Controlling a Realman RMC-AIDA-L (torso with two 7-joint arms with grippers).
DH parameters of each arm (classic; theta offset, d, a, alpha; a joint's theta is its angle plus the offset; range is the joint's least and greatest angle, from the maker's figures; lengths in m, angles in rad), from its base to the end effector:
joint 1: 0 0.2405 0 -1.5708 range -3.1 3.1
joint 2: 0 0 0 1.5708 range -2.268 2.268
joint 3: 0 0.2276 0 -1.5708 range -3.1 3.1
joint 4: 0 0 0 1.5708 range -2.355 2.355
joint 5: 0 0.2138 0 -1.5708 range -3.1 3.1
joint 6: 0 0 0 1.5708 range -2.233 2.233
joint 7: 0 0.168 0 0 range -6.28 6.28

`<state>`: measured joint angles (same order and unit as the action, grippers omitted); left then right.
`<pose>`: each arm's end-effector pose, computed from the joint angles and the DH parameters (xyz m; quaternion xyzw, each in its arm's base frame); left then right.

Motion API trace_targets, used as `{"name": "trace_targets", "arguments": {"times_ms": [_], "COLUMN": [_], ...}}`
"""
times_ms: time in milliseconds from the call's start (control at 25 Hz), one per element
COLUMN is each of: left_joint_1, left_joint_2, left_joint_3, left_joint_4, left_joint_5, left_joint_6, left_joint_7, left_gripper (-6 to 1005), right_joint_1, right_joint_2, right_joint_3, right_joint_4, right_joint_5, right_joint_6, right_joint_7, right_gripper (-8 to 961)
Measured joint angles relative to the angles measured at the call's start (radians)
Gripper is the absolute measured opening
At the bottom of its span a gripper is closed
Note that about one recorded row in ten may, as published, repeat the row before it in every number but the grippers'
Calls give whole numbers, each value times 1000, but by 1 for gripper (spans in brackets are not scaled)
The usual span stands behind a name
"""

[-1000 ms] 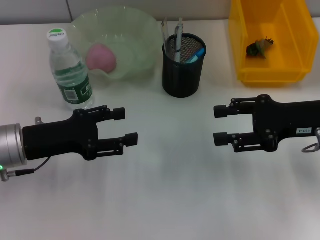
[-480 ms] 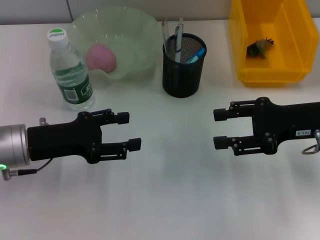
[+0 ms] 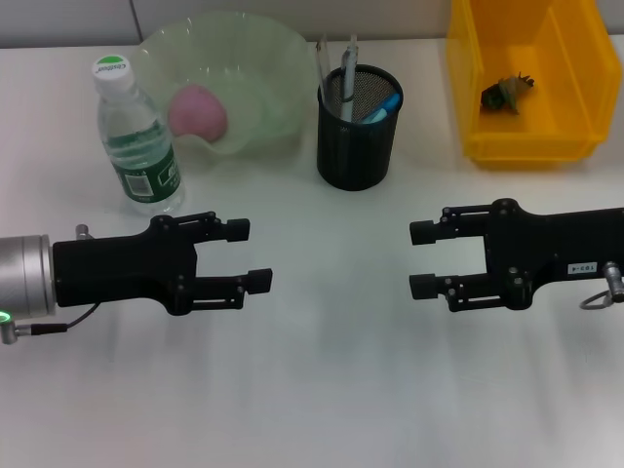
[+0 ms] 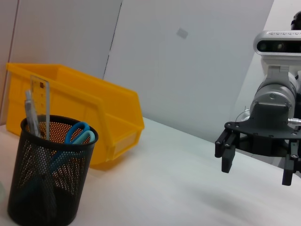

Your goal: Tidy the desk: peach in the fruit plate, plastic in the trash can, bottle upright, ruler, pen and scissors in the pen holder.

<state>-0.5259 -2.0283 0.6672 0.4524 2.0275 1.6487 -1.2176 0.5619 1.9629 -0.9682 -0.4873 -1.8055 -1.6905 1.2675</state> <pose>-0.2467 0.2950 -0.0225 -0.9415 -0.2006 -0.2617 0.0693 0.2194 0.3017 -0.0128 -0.9566 0.1452 0.2525 0.0094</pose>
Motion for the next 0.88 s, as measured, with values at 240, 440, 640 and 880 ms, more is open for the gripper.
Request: {"name": "trace_targets", "arguments": {"times_ms": [240,440,640,880], "left_joint_1": [-2,-2,-1,0], "left_joint_2": [3,5,5,8], "left_joint_3": [0,0,3,10], "left_joint_4": [0,0,0,0], "left_joint_5": [2,2,2,2], "left_joint_6": [0,0,0,1], "left_joint_7": [-1,-2,-3,-13], "left_gripper": [797,797,797,797], "right_joint_1": [5,7,9,13], "right_joint_2": [1,1,1,1], "right_joint_3": [-2,-3,-3,-3], "right_joint_4": [1,1,1,3], "right_joint_5": [0,0,0,0], "right_joint_6": [2,2,2,-2], "right_joint_7": [4,7,7,7], "right_gripper": [689,688,688,688]}}
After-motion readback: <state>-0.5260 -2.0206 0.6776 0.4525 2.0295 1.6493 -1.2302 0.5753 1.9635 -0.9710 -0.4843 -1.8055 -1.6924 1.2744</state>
